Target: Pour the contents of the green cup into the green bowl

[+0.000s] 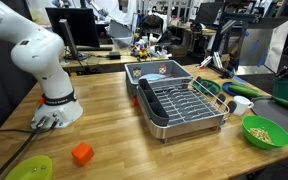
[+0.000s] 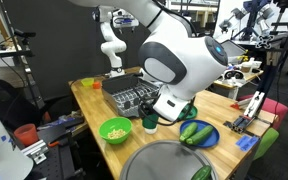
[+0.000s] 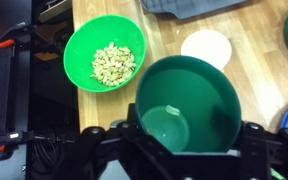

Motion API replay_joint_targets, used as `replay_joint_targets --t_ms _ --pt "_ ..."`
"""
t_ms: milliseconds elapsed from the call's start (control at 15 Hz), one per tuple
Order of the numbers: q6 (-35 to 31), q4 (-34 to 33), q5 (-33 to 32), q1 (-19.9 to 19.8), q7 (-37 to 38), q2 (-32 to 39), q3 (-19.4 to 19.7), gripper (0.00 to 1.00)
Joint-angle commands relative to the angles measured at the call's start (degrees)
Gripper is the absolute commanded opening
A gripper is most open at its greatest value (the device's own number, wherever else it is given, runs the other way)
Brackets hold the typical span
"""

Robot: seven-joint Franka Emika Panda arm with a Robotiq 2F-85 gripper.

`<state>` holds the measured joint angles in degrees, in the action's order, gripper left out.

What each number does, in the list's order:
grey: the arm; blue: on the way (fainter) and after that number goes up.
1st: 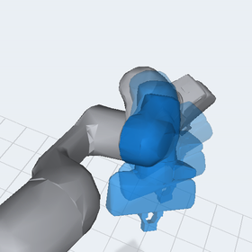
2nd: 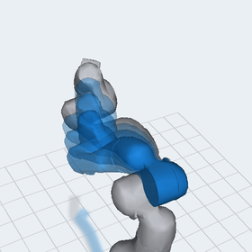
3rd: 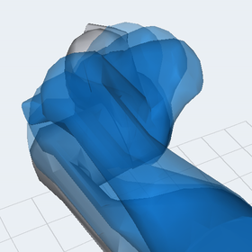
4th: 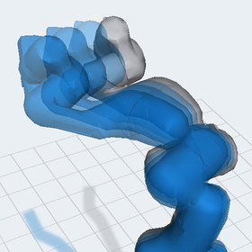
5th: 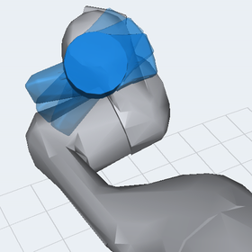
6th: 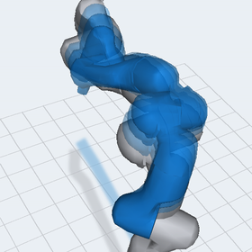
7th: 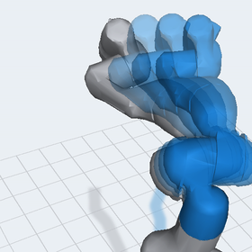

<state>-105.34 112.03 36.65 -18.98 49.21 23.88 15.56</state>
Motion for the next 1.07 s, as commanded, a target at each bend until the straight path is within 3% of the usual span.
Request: replay_joint_targets --t_ms 0,533,1000 --pt "1.8 -4.5 3.5 -1.2 -5.1 2.2 -0.7 0.52" --pt "3.4 -18.6 2.8 -0.3 -10.8 12.4 -3.2 0.52" --pt "9.3 -32.9 1.8 0.4 -11.3 23.4 -6.5 0.52"
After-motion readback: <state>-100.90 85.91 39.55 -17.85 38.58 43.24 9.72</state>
